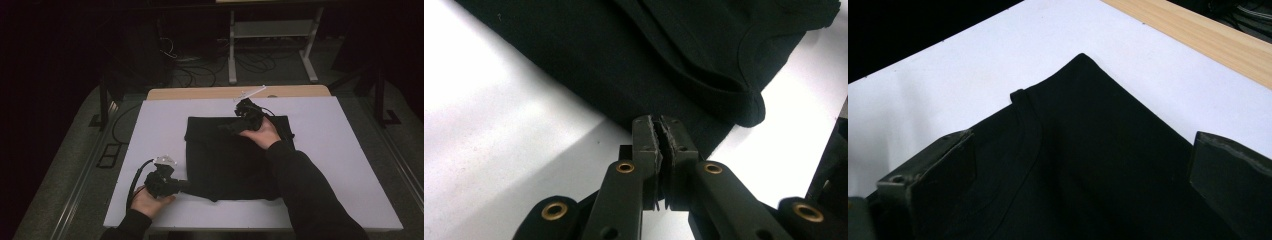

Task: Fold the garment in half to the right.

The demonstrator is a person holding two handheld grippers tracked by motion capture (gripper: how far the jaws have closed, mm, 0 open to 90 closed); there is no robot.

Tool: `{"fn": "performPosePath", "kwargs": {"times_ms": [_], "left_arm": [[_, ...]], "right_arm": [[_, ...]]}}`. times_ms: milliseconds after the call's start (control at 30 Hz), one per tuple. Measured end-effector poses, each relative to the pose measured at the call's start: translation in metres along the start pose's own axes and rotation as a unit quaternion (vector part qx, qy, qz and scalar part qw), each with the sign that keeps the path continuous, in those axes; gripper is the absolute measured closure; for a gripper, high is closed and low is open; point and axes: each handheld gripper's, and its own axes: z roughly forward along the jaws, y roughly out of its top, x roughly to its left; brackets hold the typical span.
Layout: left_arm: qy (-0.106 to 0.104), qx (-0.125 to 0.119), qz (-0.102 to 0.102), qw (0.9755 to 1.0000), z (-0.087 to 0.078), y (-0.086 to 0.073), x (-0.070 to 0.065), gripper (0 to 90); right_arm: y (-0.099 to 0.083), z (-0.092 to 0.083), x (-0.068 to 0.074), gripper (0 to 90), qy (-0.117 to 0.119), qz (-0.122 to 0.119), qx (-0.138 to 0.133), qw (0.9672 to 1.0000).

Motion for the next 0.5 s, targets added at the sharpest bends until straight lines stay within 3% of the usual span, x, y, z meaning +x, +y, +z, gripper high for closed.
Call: {"fn": "performPosePath", "kwargs": {"times_ms": [500], "left_arm": [[-0.003,-0.006,-0.002,1.0000,-0.003,0.000,0.000,84.4]], "right_arm": [[0.014,0.018,0.001,0.0,0.004,-0.008,0.004,1.0000]]}}
